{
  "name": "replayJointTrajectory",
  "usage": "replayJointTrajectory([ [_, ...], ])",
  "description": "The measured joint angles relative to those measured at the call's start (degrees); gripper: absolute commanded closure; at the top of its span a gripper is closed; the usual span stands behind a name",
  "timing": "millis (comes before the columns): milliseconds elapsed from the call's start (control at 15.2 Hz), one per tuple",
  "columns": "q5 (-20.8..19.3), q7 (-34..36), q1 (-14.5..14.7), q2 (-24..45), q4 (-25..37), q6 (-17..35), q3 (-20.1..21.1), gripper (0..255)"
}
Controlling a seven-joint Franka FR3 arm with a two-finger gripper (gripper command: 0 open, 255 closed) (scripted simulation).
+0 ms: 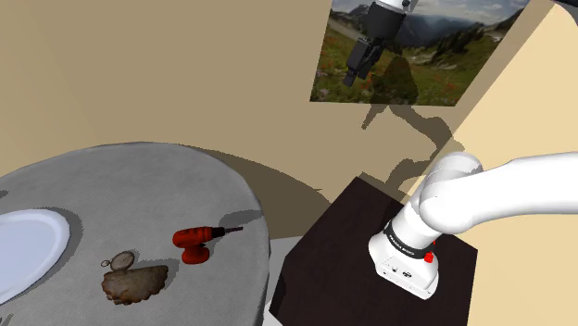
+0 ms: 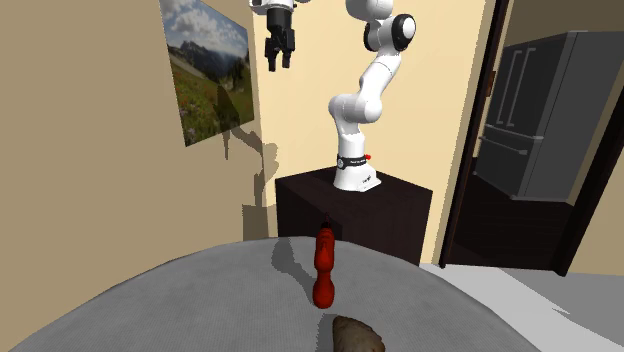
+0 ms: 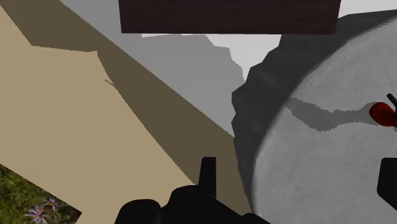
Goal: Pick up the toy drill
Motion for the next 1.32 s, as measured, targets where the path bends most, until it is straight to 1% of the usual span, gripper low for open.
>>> replayJointTrajectory([
  [132, 0.3, 0.0, 0.3, 0.3, -0.5, 0.8, 0.3, 0],
  [462, 2.3, -0.6, 3.0, 3.8, -3.8, 6.9, 2.6, 0],
  [858, 5.1, -1.3, 6.8, 10.9, -6.5, 16.2, 6.1, 0],
  [1320, 7.8, -2.6, 11.0, 20.1, -7.3, 25.7, 10.0, 0],
])
